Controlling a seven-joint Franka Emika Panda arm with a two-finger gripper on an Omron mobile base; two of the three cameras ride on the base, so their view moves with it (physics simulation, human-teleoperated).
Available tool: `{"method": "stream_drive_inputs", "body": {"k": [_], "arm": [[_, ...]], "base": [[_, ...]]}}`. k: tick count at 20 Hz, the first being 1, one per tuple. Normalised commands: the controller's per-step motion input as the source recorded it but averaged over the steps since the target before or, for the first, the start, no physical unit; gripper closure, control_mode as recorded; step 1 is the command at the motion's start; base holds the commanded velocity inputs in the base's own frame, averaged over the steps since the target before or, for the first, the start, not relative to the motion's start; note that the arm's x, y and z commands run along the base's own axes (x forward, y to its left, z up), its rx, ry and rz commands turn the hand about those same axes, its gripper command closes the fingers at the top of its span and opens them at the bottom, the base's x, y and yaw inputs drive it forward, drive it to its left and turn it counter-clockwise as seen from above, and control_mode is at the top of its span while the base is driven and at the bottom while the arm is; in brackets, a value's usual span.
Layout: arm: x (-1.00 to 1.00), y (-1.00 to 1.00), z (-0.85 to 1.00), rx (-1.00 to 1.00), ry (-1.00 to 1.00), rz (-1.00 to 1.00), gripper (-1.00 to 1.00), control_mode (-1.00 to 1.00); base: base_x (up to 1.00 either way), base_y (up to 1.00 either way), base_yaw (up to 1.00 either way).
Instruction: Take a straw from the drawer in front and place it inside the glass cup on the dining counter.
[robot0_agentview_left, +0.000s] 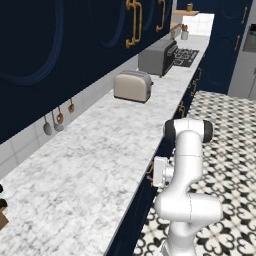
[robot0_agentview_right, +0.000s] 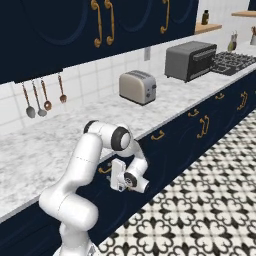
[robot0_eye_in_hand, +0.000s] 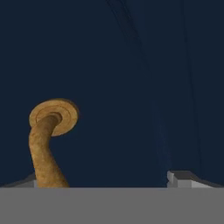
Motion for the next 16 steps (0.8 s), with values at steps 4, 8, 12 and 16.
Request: {"method": "stream_drive_inputs", "body": {"k": [4,8,12,16], "arm": [[0.02,0.43,-0.14,0.0,0.08,-0.01,1.0,-1.0],[0.0,-0.02,-0.13,0.0,0.12,-0.01,1.0,-1.0],[-0.25,-0.56,0.0,0.05,0.04,0.0,1.0,-1.0],[-0.39,-0.82,0.0,0.11,0.06,0.0,1.0,-1.0]], "base": [[0.0,0.0,0.0],[0.0,0.0,0.0],[0.0,0.0,0.0],[0.0,0.0,0.0]]}}
